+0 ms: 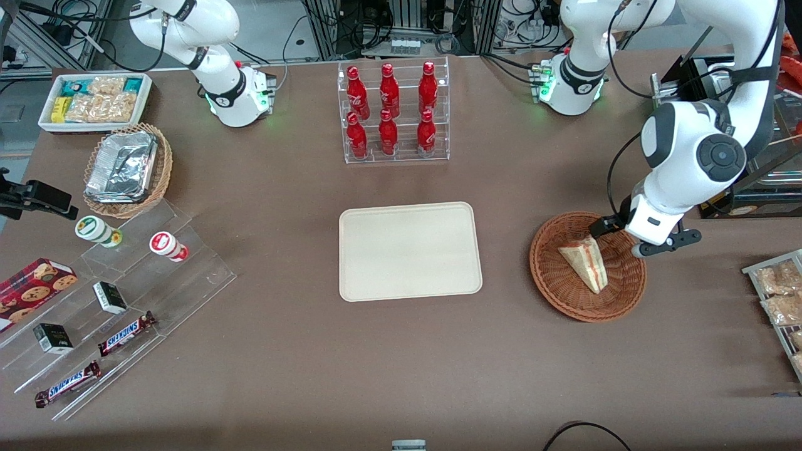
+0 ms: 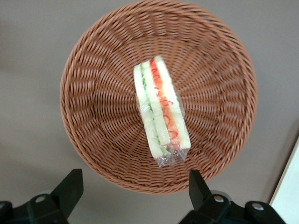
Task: Place sandwich from basket to tray
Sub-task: 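Move the left gripper over the wrapped sandwich in the wicker basket, then lower the open left gripper around the sandwich and close it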
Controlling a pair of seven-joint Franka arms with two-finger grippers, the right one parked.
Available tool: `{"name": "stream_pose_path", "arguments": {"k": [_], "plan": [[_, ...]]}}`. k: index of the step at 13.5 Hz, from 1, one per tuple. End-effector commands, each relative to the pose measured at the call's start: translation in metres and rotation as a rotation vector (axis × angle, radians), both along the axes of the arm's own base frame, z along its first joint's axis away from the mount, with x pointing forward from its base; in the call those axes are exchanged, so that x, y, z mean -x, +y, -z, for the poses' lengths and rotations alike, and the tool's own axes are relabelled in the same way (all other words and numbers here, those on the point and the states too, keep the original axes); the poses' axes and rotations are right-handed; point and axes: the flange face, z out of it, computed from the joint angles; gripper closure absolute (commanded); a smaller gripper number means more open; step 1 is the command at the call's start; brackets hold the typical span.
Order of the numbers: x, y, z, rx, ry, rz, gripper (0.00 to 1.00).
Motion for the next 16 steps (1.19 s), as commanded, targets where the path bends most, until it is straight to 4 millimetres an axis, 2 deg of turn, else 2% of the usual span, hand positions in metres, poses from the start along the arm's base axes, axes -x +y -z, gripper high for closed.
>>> {"name": "stream_pose_path", "arguments": {"k": [1, 4, 8, 10, 12, 15, 16], "plan": [[-0.006, -0.013, 0.013, 0.018, -0.040, -0.207, 0.00], [-0.015, -0.028, 0.030, 0.030, -0.091, -0.394, 0.00], [-0.017, -0.029, 0.044, 0.019, -0.085, -0.389, 0.00], [-0.016, -0.029, 0.058, 0.013, -0.063, -0.387, 0.00], [-0.015, -0.028, 0.084, 0.002, -0.022, -0.389, 0.00], [-0.013, -0.027, 0.100, -0.005, -0.003, -0.385, 0.02], [-0.013, -0.026, 0.099, -0.020, -0.005, -0.367, 0.42]]}}
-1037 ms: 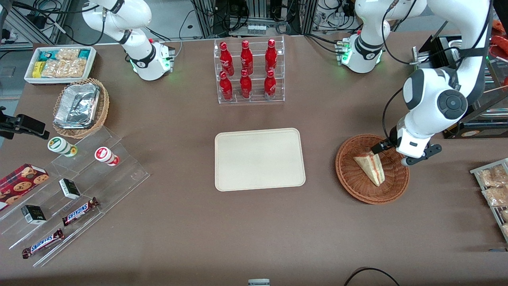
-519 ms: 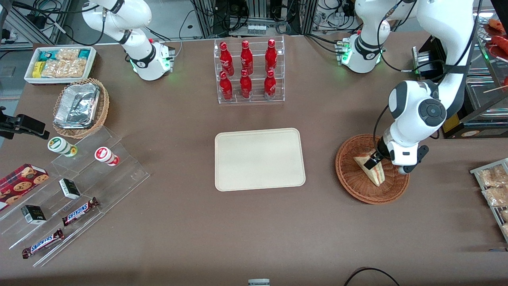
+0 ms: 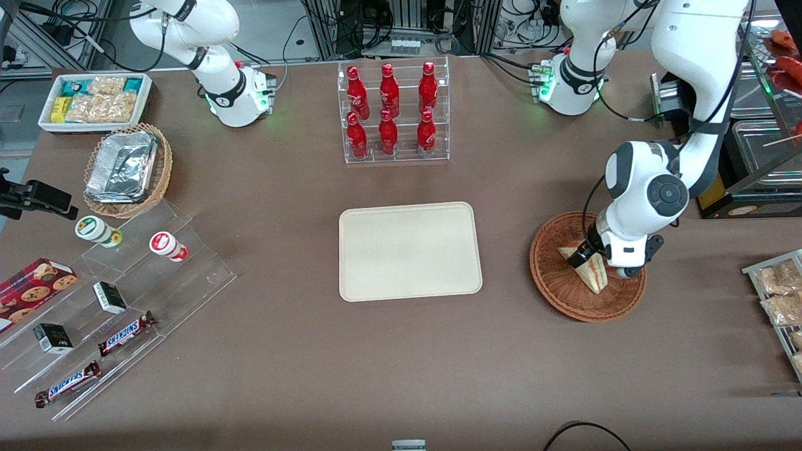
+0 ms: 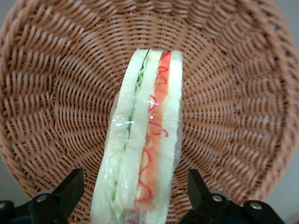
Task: Place sandwich from basket to tray
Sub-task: 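Lower the open left gripper around the sandwich and close it, then lift the sandwich and carry it over the cream tray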
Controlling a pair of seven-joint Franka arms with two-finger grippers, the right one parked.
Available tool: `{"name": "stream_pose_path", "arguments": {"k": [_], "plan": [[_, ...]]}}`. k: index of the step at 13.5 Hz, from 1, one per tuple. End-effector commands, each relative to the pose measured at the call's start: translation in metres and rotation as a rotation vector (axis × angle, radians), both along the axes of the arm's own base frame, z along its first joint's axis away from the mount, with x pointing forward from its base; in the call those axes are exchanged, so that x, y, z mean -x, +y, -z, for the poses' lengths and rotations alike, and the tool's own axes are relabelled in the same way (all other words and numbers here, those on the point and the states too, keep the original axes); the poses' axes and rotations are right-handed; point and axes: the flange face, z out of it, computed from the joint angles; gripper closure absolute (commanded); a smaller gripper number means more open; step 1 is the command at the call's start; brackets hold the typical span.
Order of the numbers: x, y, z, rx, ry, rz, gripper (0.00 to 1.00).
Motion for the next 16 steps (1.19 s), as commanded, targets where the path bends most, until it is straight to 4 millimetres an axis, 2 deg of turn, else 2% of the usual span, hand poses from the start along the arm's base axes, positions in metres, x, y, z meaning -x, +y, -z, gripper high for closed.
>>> {"name": "stream_pose_path", "arguments": {"k": [1, 3, 5, 6, 7, 9, 10, 12, 16], "plan": [[-0.001, 0.000, -0.003, -0.031, -0.012, 0.024, 0.99], [0.000, 0.001, -0.004, -0.060, -0.002, 0.059, 1.00], [-0.002, 0.000, -0.015, -0.078, 0.015, 0.078, 1.00], [-0.005, -0.004, -0.026, -0.092, 0.039, 0.093, 1.00], [-0.008, -0.018, -0.038, -0.106, 0.066, 0.118, 1.00], [-0.026, -0.034, -0.070, -0.105, 0.072, 0.122, 1.00], [-0.032, -0.056, -0.086, -0.098, 0.058, 0.154, 1.00], [-0.030, -0.100, -0.095, -0.074, 0.063, 0.212, 1.00], [-0.024, -0.204, -0.083, 0.045, 0.072, 0.319, 1.00]]}}
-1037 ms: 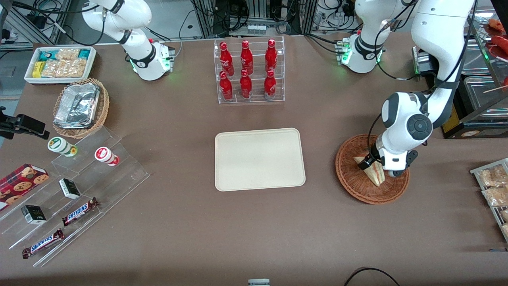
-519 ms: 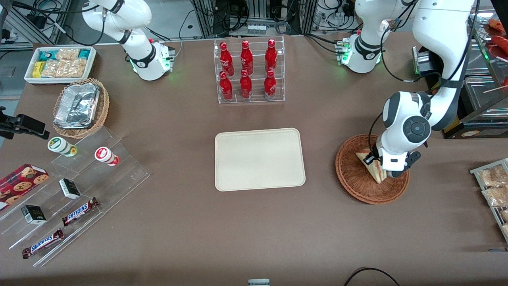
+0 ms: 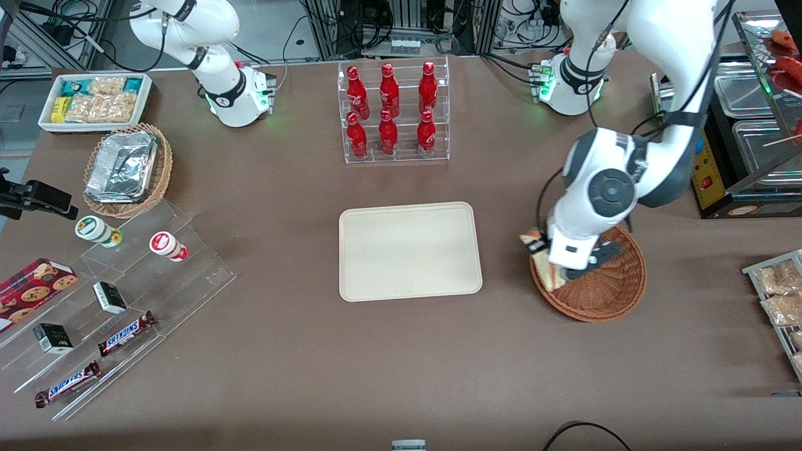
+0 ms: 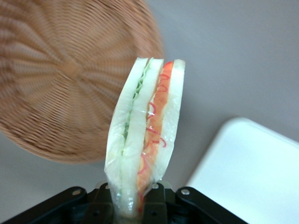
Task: Place sandwich from basket to tray
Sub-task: 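Lift the sandwich and carry it over the cream tray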
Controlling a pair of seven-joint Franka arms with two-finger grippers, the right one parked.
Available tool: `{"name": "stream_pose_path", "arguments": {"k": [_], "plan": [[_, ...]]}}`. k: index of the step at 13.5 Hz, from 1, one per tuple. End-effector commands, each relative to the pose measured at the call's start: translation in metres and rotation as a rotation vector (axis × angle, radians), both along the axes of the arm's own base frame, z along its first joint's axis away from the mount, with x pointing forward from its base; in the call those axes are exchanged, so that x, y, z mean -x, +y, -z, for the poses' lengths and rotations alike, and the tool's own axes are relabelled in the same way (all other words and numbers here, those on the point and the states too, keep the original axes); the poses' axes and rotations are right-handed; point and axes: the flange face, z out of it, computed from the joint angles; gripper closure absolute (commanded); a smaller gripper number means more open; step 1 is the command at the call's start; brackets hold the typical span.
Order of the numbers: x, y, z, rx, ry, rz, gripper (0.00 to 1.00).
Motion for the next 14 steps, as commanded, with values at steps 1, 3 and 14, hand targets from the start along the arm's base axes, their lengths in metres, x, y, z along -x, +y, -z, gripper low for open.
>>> {"name": "stream_pose_path", "arguments": {"k": [1, 3, 14], "plan": [[-0.007, -0.069, 0.011, 0.059, 0.018, 0.060, 1.00], [-0.004, -0.111, 0.020, 0.066, 0.017, 0.058, 1.00], [0.041, -0.282, 0.071, 0.021, -0.052, 0.085, 1.00]]}}
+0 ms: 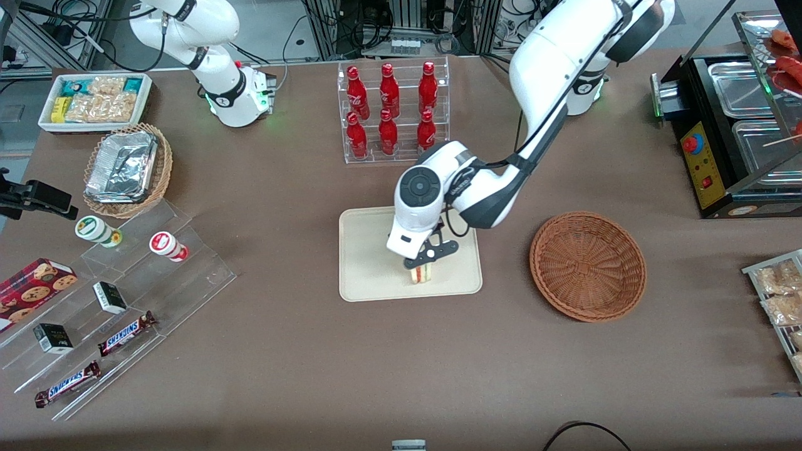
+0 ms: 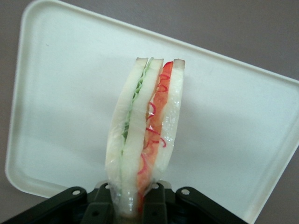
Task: Place sandwich from basket to tray
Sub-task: 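Lower the sandwich onto the tray and open the left gripper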
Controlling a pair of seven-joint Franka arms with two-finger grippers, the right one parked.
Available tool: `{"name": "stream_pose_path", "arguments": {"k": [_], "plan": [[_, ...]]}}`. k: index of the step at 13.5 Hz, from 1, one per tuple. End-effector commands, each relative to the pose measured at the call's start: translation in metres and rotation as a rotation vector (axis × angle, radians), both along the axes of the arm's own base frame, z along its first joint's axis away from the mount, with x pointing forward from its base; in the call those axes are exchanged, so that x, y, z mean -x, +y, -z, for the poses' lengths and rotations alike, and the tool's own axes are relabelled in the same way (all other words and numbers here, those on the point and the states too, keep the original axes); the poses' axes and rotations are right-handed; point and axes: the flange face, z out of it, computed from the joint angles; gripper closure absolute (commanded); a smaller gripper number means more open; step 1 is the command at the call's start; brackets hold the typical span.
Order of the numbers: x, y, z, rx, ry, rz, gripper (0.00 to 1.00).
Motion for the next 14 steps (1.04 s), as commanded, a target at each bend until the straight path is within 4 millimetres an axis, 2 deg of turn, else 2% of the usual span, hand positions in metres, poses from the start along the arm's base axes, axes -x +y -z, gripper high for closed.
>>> {"name": "stream_pose_path", "arguments": {"k": [1, 3, 10, 14], "plan": [[0.004, -0.023, 0.005, -0.021, -0.018, -0.008, 1.00], [0.008, -0.025, 0.016, -0.031, -0.009, -0.006, 1.00], [0.014, -0.021, 0.033, -0.115, -0.004, 0.027, 1.00], [0.013, -0.022, 0.041, -0.113, 0.004, -0.016, 1.00]]}}
